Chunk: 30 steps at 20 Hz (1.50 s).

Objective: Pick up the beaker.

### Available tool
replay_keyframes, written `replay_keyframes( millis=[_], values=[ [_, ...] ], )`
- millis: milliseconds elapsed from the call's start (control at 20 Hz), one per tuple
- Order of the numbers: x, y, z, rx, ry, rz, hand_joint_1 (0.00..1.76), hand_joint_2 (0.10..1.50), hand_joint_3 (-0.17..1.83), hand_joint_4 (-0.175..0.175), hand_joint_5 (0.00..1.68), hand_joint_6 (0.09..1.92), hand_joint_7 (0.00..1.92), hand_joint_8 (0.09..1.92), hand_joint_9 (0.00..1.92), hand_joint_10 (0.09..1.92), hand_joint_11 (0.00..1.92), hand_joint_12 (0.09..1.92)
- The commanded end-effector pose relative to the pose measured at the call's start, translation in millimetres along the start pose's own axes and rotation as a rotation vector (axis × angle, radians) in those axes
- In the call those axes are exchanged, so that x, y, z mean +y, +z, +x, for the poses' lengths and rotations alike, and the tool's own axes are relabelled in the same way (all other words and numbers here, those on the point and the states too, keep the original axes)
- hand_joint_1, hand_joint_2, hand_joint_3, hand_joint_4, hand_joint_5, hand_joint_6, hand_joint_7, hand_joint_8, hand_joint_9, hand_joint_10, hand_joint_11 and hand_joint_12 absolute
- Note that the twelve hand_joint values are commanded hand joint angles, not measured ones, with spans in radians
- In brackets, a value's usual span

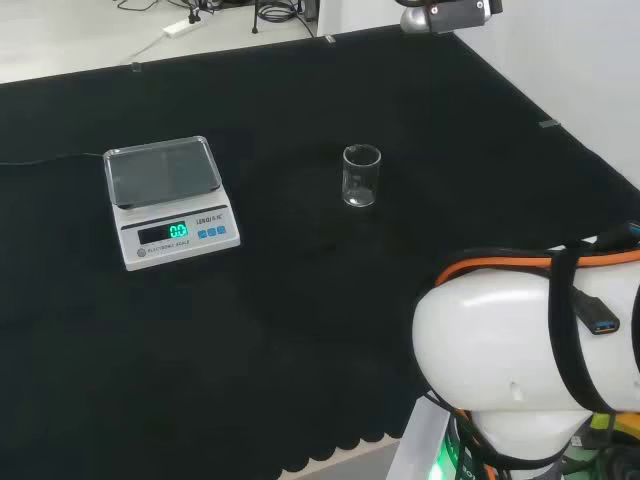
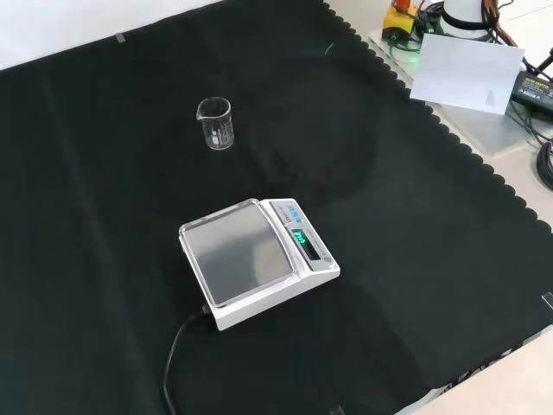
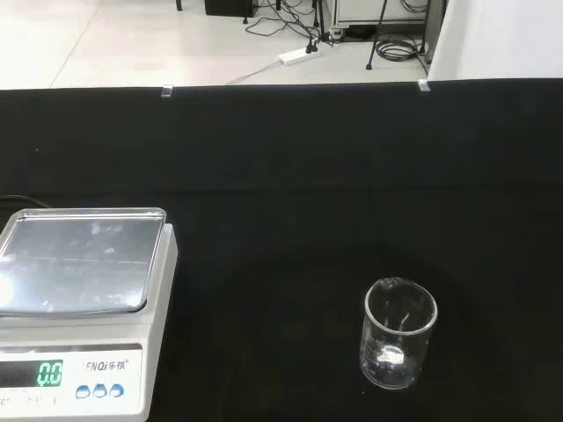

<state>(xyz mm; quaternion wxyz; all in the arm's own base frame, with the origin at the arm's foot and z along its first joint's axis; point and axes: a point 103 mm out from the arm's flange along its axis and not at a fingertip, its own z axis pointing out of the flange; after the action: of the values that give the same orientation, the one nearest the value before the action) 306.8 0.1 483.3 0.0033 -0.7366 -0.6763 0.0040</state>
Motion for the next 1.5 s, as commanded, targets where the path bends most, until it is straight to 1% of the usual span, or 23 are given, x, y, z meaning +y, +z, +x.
replay_keyframes(
  millis=[50, 100, 200, 400, 550, 700, 850, 1000, 1100, 1350, 1500],
  values=[
    [0.5, 2.4, -1.6, -0.010, 0.002, -0.004, 0.74, 0.51, 0.51, -0.032, 0.12, 0.09, 0.12, 0.73, 0.32, 0.85, 0.16, 1.40],
    [1.1, 4.8, -3.1, -0.010, 0.004, -0.001, 0.74, 0.54, 0.46, -0.031, 0.13, 0.09, 0.10, 0.75, 0.31, 0.88, 0.13, 1.46],
    [2.5, 10.4, -7.5, -0.004, 0.008, 0.005, 0.74, 0.56, 0.41, -0.030, 0.13, 0.09, 0.09, 0.76, 0.30, 0.90, 0.10, 1.52],
    [10.3, 23.1, -15.5, -0.007, 0.014, 0.023, 0.74, 0.57, 0.38, -0.028, 0.13, 0.09, 0.09, 0.76, 0.28, 0.90, 0.08, 1.53],
    [20.5, 33.3, -23.4, -0.026, 0.022, 0.030, 0.74, 0.58, 0.38, -0.025, 0.13, 0.09, 0.08, 0.76, 0.27, 0.90, 0.07, 1.53],
    [34.9, 50.9, -33.8, -0.013, 0.035, 0.051, 0.74, 0.58, 0.36, -0.018, 0.13, 0.09, 0.06, 0.75, 0.23, 0.91, 0.02, 1.55],
    [51.2, 74.1, -43.7, -0.016, 0.052, 0.081, 0.74, 0.59, 0.34, -0.012, 0.12, 0.09, 0.04, 0.75, 0.19, 0.92, 0.00, 1.49],
    [65.7, 94.0, -52.8, -0.008, 0.057, 0.106, 0.74, 0.59, 0.32, -0.006, 0.12, 0.09, 0.02, 0.74, 0.17, 0.93, 0.00, 1.44],
    [74.9, 106.9, -56.7, -0.020, 0.056, 0.124, 0.74, 0.59, 0.32, -0.003, 0.11, 0.09, 0.02, 0.74, 0.17, 0.93, 0.00, 1.43],
    [91.2, 138.2, -68.4, -0.003, 0.059, 0.148, 0.74, 0.58, 0.31, 0.006, 0.12, 0.09, 0.01, 0.73, 0.16, 0.93, 0.00, 1.42],
    [98.6, 154.9, -74.3, -0.008, 0.069, 0.170, 0.75, 0.59, 0.31, 0.012, 0.13, 0.09, 0.01, 0.73, 0.15, 0.93, 0.00, 1.40]
  ],
)
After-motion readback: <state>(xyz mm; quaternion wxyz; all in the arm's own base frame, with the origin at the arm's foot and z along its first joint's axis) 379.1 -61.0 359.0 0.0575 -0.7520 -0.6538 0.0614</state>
